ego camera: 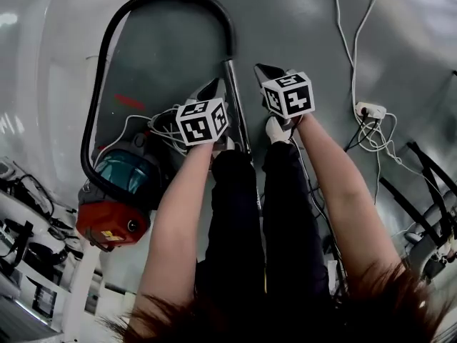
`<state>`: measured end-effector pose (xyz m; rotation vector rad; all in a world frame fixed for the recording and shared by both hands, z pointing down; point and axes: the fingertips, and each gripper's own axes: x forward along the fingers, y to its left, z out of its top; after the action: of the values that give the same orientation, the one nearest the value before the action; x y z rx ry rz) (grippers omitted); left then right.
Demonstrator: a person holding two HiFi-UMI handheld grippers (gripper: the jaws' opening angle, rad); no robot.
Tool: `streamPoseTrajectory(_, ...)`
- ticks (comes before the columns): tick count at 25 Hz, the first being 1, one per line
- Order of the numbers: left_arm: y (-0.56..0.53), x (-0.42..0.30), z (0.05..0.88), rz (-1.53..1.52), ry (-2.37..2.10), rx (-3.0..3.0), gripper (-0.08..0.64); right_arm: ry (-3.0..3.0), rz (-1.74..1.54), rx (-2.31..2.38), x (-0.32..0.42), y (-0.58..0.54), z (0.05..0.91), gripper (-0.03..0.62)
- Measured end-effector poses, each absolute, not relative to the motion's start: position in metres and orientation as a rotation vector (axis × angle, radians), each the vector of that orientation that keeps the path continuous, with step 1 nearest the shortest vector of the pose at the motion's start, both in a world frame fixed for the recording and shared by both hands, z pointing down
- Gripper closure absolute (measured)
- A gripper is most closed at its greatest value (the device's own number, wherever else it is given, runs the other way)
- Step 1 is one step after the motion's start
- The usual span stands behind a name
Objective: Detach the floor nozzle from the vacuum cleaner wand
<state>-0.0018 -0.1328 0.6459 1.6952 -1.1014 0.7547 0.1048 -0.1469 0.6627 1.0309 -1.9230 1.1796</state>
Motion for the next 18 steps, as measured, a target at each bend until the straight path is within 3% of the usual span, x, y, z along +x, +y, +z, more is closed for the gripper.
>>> streamPoseTrajectory(9, -0.106, -0.014, 0.555, 0.812, -1.043, 1.687, 0.551, -1.857, 1.29, 1.129, 0.107, -0.106, 0.56, 0.595)
streamPoseTrajectory(18, -0.084, -0.019, 0.517, 0.8, -1.078, 1.617, 0.551, -1.839, 1.272, 1.118, 0.102, -0.086, 0.523, 0.595)
